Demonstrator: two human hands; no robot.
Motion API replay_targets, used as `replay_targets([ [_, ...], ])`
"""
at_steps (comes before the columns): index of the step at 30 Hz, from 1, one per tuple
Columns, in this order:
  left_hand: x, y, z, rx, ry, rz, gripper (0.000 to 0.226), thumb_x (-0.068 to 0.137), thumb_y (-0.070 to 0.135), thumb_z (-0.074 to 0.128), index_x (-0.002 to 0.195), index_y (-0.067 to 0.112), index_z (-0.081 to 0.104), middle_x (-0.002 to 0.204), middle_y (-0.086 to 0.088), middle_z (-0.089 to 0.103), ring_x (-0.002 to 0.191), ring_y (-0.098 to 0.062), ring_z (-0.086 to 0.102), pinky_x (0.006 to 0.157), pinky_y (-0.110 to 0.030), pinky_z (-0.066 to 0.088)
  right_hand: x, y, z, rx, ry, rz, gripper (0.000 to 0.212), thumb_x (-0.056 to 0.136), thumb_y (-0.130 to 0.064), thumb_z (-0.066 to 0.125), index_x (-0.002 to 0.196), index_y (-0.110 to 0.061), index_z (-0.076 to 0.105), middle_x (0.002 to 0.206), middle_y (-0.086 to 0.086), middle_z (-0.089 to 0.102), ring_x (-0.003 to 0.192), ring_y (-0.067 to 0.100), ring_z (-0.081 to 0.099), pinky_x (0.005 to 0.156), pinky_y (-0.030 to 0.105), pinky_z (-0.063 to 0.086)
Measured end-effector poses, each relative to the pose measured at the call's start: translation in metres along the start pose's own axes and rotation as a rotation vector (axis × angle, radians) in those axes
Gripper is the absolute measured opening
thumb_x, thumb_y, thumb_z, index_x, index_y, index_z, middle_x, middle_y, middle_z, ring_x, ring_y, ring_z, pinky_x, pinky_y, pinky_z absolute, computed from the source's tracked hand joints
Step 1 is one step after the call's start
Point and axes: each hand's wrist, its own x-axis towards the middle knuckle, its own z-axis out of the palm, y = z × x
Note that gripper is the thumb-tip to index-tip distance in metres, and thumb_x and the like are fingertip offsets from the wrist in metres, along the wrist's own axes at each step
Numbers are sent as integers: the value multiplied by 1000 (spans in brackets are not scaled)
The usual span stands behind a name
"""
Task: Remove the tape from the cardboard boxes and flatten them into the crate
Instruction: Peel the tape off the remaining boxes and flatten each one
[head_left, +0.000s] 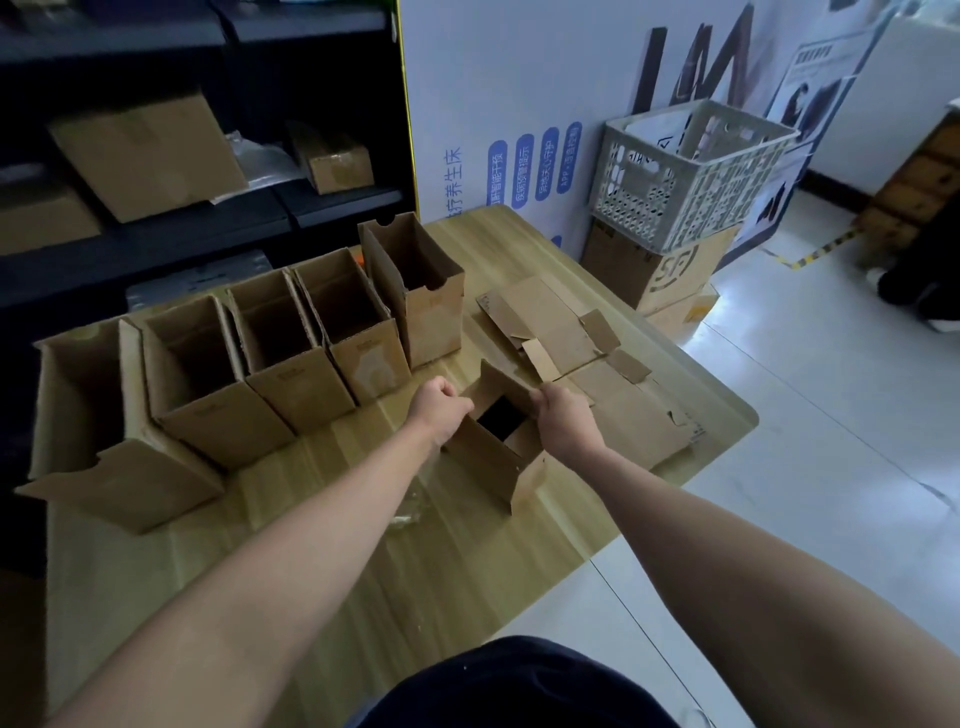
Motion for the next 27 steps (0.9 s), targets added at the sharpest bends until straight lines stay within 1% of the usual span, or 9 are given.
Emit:
replay_targets([
  [2,-1,8,-2,-5,-29,-82,25,80,3,64,78,16,42,84,-6,52,76,-18,53,69,-35,53,-2,0,1,-33,52,-29,24,102,-25,37,84,-18,51,73,-5,52,64,7,51,52,19,34],
  [5,0,27,-8,-50,-74,-208,36,77,-9,63,98,14,45,95,-9,54,77,-20,53,57,-32,51,-4,-4,5,-67,102,-87,18,100,-20,42,85,-20,50,69,-10,50,63,1,47,51,16,32],
  [8,0,42,-13,39,-102,-260,47,74,1,75,108,9,44,87,-8,56,71,-18,54,48,-31,47,-3,-10,4,-80,135,-105,15,99,-18,44,86,-22,50,67,-13,48,61,1,46,50,16,30],
  [11,-1,42,-12,280,-172,-275,42,73,16,79,103,4,53,99,-14,64,84,-25,60,70,-35,56,-2,-11,3,-95,104,-125,14,98,-17,46,86,-23,50,70,-11,50,68,9,52,60,21,38],
  [14,1,35,-5,536,-150,-209,50,74,25,79,111,3,53,108,-14,61,97,-29,61,80,-36,55,-4,-10,3,-135,76,-162,14,96,-15,49,86,-24,50,70,-11,51,70,10,53,63,23,39],
  [19,-2,33,-1,667,-4,-61,41,72,36,77,95,9,57,81,-3,58,72,-20,59,53,-25,46,-1,-5,4,-50,60,-107,11,97,-33,48,92,-24,51,77,-8,57,74,13,57,55,18,38],
  [21,-1,32,-1,559,40,-51,34,72,36,74,88,11,59,80,-4,60,74,-22,60,55,-25,44,3,-5,1,30,46,9,34,89,-49,56,107,-21,50,96,-2,60,83,16,58,63,26,46],
  [24,2,30,-2,344,89,35,21,81,28,68,92,10,65,93,-9,66,88,-28,63,71,-30,48,6,-12,-1,67,50,149,81,69,-62,71,126,-15,39,121,4,46,104,25,52,74,34,47],
  [27,0,31,-4,251,92,208,20,87,19,57,99,6,66,92,-12,68,89,-32,63,75,-36,49,11,-24,-2,155,128,258,90,63,-60,76,128,-14,36,130,7,39,105,28,53,66,33,44],
])
